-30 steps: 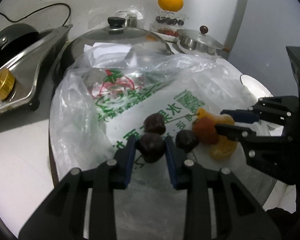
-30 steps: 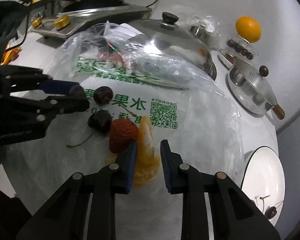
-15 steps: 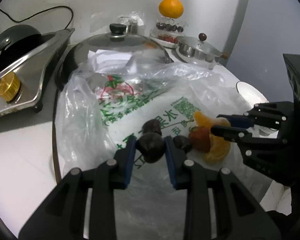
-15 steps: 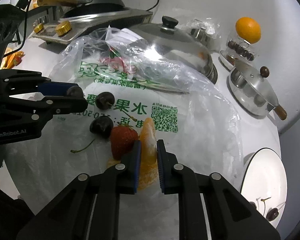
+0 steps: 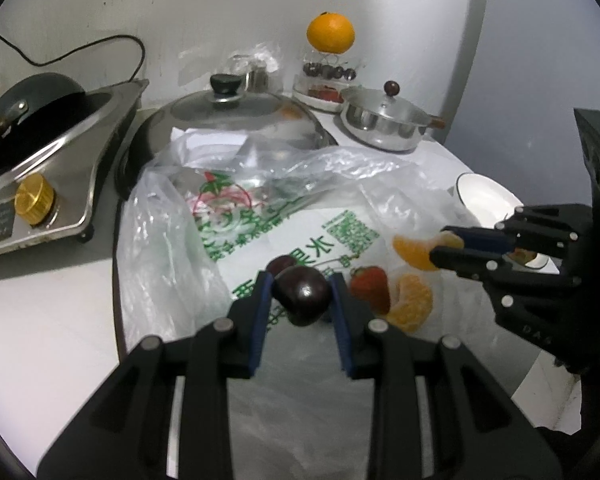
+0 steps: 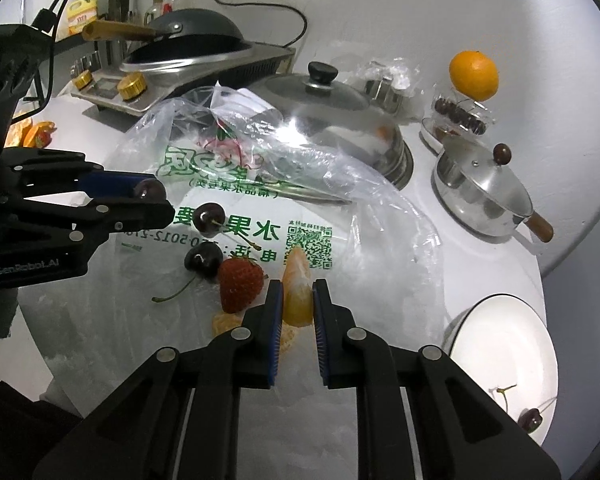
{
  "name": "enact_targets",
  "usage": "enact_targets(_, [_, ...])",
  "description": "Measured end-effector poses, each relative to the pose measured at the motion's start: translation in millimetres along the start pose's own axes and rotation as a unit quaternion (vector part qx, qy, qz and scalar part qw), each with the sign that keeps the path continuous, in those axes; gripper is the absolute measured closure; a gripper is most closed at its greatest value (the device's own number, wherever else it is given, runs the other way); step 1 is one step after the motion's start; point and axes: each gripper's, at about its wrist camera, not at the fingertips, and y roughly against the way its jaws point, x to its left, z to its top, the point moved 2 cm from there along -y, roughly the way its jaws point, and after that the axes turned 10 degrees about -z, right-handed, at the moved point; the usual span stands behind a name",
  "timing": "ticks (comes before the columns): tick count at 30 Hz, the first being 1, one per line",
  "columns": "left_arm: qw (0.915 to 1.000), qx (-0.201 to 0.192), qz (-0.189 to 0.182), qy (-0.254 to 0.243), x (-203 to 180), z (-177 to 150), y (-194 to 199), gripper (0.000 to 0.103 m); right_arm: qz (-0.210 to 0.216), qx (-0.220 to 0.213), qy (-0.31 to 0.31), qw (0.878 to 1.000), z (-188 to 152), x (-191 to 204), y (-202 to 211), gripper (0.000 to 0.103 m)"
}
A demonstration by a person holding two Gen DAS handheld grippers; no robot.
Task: Organize fruits
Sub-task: 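Grasp a tangerine segment with the right tool while the left tool grasps a cherry, then carry the cherry in the left tool and tangerine segment in the right tool to the plate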
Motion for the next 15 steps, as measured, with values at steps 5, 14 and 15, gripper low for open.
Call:
enact_targets(5, [0.9999, -0.006, 0.004, -0.007, -9, 2, 8, 0.073, -0.003, -0.009, -0.007, 1.0, -3, -8, 10, 0.089])
enact_targets(14, [0.9996, -0.02, 0.013, -0.011, -22, 4, 24, 0.073, 0.009, -0.006, -0.015, 1.0, -16, -14, 9, 0.089])
enact_targets(15, [0.9996, -0.022, 0.013, -0.012, -24, 4, 26, 0.073, 0.009, -0.006, -0.017, 1.0, -17, -14, 10, 0.089])
